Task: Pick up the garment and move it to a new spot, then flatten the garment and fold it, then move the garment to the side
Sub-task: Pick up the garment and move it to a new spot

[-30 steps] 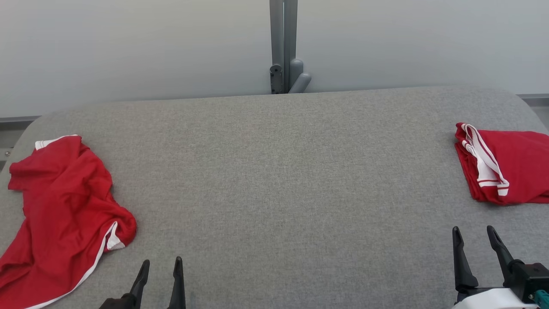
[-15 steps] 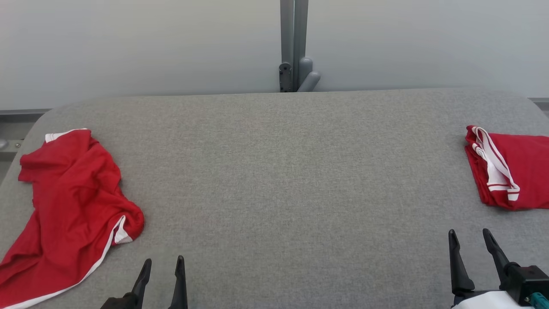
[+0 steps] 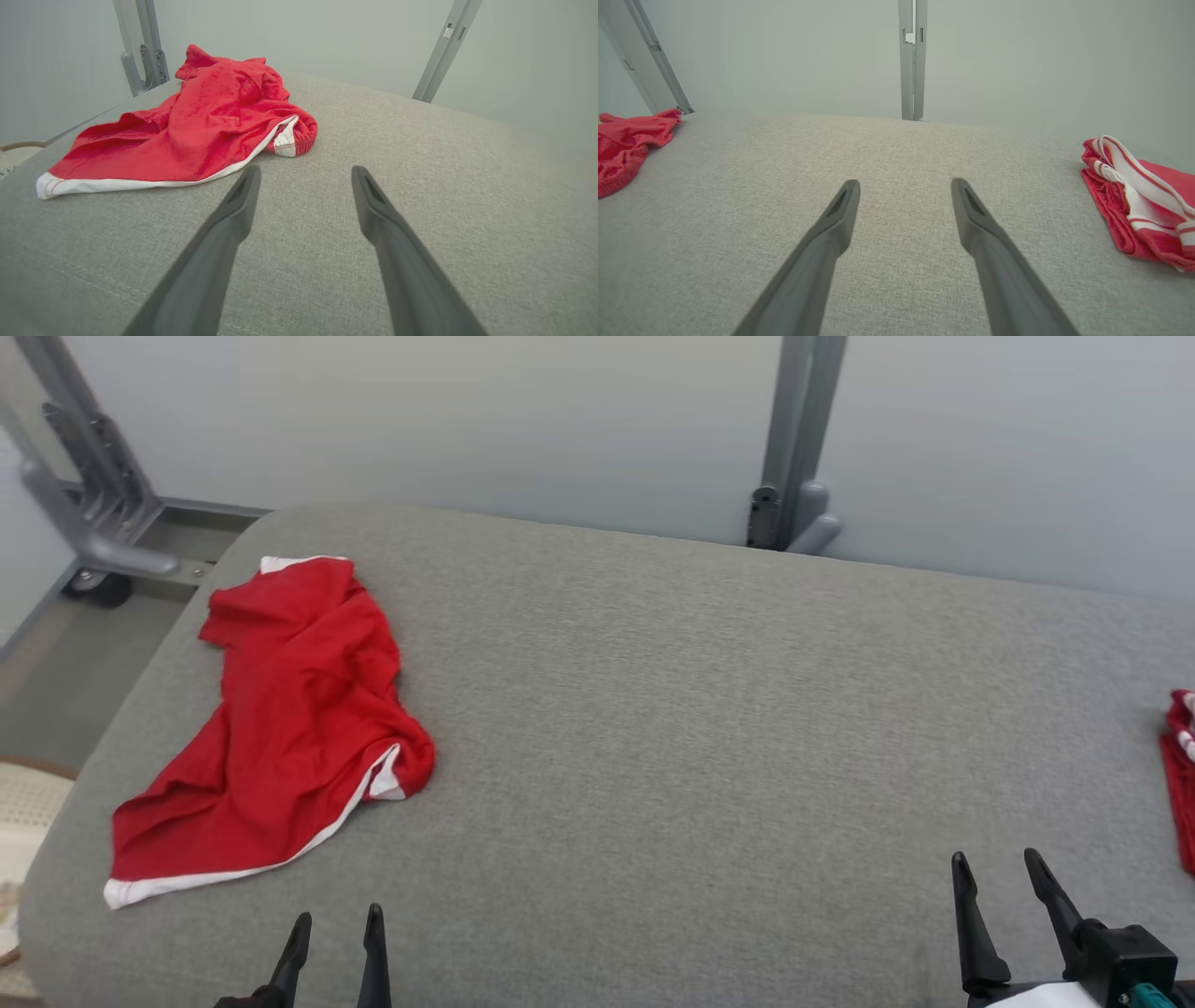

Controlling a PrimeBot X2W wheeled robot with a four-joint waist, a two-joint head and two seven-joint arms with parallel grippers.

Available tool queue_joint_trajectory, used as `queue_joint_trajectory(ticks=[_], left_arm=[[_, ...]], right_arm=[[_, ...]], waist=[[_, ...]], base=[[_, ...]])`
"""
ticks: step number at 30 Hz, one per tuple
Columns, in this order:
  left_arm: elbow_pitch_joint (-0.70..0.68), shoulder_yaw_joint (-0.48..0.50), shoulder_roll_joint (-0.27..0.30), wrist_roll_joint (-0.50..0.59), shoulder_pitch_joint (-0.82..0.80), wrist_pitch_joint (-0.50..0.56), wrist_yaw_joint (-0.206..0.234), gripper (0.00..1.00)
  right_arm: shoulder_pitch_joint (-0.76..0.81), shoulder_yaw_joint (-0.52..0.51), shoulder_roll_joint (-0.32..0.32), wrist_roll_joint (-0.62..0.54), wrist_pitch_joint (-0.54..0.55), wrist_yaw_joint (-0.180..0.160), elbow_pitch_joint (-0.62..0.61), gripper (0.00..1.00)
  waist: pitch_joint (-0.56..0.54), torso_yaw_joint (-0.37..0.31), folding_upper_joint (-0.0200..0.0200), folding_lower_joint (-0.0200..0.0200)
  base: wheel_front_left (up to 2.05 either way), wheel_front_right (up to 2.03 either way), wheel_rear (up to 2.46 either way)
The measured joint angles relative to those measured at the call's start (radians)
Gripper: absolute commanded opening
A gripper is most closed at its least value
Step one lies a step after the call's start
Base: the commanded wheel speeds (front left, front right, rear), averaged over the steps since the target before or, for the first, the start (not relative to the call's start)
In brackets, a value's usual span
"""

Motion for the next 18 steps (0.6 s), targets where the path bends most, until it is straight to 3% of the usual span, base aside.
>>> queue_joint_trajectory(ticks=[10,18], left_arm=[[-0.009,0.032,0.000,-0.003,0.034,0.000,-0.003,1.00],[-0.018,0.040,0.000,-0.012,0.044,0.000,-0.002,1.00]], right_arm=[[-0.005,0.043,0.001,0.000,0.000,0.000,0.014,1.00],[-0.012,0.063,0.002,0.015,0.000,0.000,0.018,1.00]], waist=[[-0.015,0.177,0.0000,0.0000],[-0.022,0.238,0.0000,0.0000]], base=[[0.00,0.00,0.00],[0.00,0.00,0.00]])
